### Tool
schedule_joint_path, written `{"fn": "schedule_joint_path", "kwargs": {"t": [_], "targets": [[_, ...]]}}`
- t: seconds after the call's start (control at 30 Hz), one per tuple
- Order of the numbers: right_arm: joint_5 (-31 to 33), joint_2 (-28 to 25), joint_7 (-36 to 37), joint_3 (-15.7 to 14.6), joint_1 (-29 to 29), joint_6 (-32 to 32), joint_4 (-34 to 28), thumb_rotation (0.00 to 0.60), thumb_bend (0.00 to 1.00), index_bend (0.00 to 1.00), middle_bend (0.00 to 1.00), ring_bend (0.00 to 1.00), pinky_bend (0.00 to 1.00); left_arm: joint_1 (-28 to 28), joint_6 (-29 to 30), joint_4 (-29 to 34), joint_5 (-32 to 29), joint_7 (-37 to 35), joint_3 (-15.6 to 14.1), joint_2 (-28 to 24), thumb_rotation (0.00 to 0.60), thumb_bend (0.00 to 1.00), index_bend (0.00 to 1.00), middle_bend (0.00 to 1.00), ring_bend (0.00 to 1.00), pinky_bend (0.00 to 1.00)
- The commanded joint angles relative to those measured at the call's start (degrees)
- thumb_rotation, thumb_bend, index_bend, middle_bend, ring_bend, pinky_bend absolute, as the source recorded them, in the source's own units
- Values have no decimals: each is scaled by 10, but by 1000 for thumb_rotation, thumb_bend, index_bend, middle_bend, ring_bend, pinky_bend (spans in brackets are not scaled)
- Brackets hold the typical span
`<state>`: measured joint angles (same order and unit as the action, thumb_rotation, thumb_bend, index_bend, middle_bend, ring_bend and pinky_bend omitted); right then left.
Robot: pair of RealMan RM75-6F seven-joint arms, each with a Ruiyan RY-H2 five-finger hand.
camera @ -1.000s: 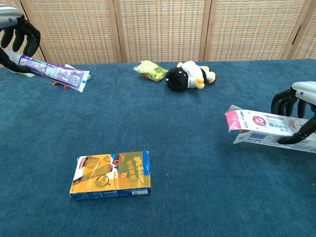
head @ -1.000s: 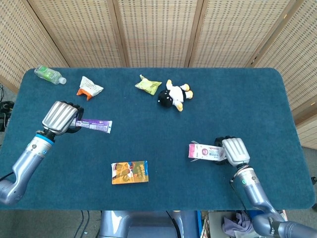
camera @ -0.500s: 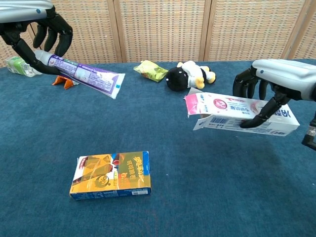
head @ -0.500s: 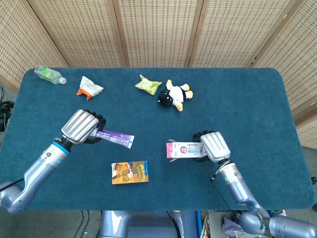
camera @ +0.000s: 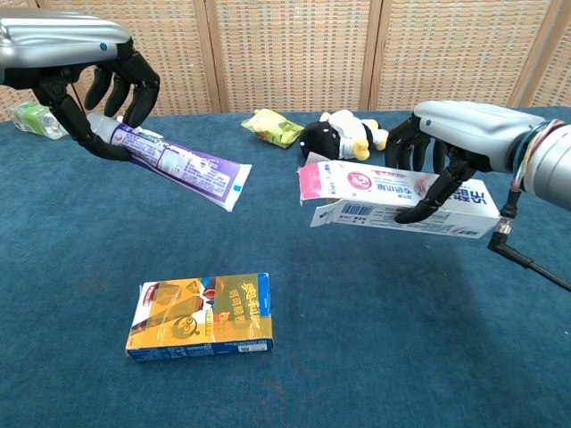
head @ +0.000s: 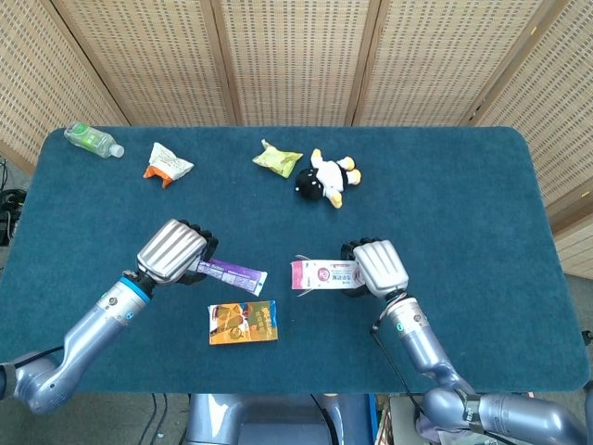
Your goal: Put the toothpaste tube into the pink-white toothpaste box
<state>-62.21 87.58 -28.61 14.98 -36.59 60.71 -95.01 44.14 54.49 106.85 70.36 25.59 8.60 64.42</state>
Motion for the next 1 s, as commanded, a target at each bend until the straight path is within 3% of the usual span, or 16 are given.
{"fn": "schedule_joint_path", "kwargs": {"t": [0.03,0.5,1.0], "targets": [[4,3,-7,-2,-4,5,-1,600,0,572,516,420,448,1,3,-1,-8,5,-2,8,600,288,792,670,558,579],[16,-3,-19,-10,-12,20,-14,600,0,573,516,420,448,6,27,-10,-75,68,-9,50,600,290,792,670,562,583],[25,-3,-22,-18,-20,28,-18,600,0,575,516,420,448,10,53,-22,-98,76,-5,94,600,289,792,674,569,589]]}}
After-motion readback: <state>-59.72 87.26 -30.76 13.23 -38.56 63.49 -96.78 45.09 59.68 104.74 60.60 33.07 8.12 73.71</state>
